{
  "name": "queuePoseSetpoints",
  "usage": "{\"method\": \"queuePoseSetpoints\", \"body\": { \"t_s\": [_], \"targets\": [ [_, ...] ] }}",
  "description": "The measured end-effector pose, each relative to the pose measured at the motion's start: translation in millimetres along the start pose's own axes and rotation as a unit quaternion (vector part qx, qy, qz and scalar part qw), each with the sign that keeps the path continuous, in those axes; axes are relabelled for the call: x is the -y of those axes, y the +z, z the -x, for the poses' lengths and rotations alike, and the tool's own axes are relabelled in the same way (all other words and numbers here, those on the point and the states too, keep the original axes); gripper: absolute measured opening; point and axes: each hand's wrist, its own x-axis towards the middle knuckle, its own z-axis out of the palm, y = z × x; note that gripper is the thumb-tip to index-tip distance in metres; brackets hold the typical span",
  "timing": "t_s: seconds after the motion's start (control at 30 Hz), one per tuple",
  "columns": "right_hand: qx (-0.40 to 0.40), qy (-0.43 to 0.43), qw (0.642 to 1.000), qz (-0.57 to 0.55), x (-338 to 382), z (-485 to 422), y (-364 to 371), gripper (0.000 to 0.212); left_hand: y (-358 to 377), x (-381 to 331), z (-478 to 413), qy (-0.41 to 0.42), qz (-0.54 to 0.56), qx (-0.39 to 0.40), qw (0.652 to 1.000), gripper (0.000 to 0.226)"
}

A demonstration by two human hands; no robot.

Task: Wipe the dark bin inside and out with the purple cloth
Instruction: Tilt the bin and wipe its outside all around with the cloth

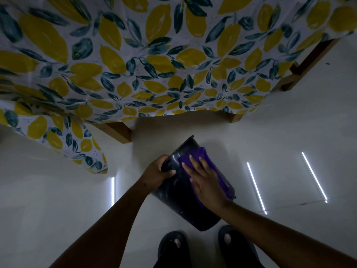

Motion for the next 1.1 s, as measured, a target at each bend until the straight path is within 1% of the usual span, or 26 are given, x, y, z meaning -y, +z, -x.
{"method": "queuePoseSetpoints", "body": {
  "t_s": [0.07,0.17,0.23,0.3,0.37,0.43,0.5,0.57,0.6,0.67,0.73,0.77,0.8,0.87,0.9,0.93,0.97,1.03,1.1],
  "targets": [
    [0.005,-0.001,1.0,-0.008,-2.3,-18.0,-5.5,0.052,-3.6,3.6,1.2,-0.01,-0.005,0.005,1.0,0.033],
    [0.031,0.073,0.995,-0.063,-12.8,-33.5,-9.6,0.053,-7.2,12.9,9.4,-0.023,-0.004,0.009,1.0,0.03],
    [0.04,0.125,0.988,-0.085,-19.3,-22.7,-6.4,0.056,-7.9,19.1,14.9,-0.025,-0.009,0.007,1.0,0.029],
    [0.051,0.135,0.988,-0.063,-21.7,-1.5,-2.5,0.065,-10.0,24.9,18.5,-0.032,-0.01,-0.004,0.999,0.03],
    [0.065,0.105,0.992,-0.015,-18.3,16.9,3.4,0.074,-12.2,28.5,21.7,-0.04,-0.018,-0.005,0.999,0.031],
    [0.064,0.061,0.996,0.03,-11.6,24.9,10.4,0.071,-12.8,29.8,25.0,-0.051,-0.038,-0.001,0.998,0.035],
    [0.05,0.029,0.997,0.057,-6.1,24.0,13.2,0.065,-16.5,26.3,23.3,-0.057,-0.077,-0.005,0.995,0.046],
    [0.051,0.017,0.996,0.071,-4.7,22.5,12.8,0.062,-17.6,16.8,11.6,-0.052,-0.108,-0.006,0.993,0.062],
    [0.05,0.009,0.996,0.076,-4.8,23.1,12.9,0.061,-15.0,9.4,4.2,-0.056,-0.118,-0.001,0.991,0.065],
    [0.048,-0.016,0.996,0.079,-4.1,24.4,14.9,0.061,-4.3,-6.3,-5.5,-0.077,-0.101,-0.015,0.992,0.064],
    [0.051,-0.029,0.996,0.067,-3.8,22.5,17.0,0.06,5.5,-11.1,-10.8,-0.1,-0.074,-0.09,0.988,0.056],
    [0.05,-0.035,0.996,0.063,-4.7,19.7,17.4,0.06,8.3,-9.1,-12.5,-0.107,-0.077,-0.127,0.983,0.051],
    [0.047,-0.042,0.996,0.057,-6.1,16.0,17.5,0.06,8.9,-7.8,-12.1,-0.113,-0.09,-0.142,0.979,0.047],
    [0.042,-0.044,0.998,0.034,-8.8,4.6,15.6,0.059,8.4,-7.8,-12.4,-0.124,-0.106,-0.11,0.98,0.052],
    [0.036,-0.031,0.999,0.011,-9.6,-3.4,14.4,0.058,7.7,-6.9,-12.0,-0.119,-0.101,-0.096,0.983,0.053],
    [0.027,-0.003,0.999,-0.028,-8.9,-12.6,11.1,0.059,7.0,-8.3,-10.6,-0.106,-0.086,-0.1,0.986,0.046],
    [0.017,0.04,0.996,-0.08,-8.4,-22.7,6.4,0.061,6.3,-7.9,-9.7,-0.09,-0.068,-0.114,0.987,0.038],
    [-0.002,0.125,0.977,-0.174,-13.2,-38.8,-2.3,0.067,4.1,-7.6,-7.0,-0.068,-0.033,-0.138,0.988,0.034],
    [-0.009,0.156,0.967,-0.203,-25.0,-35.3,-3.9,0.07,1.8,-7.5,-7.6,-0.052,-0.002,-0.141,0.989,0.03]
  ]
}}
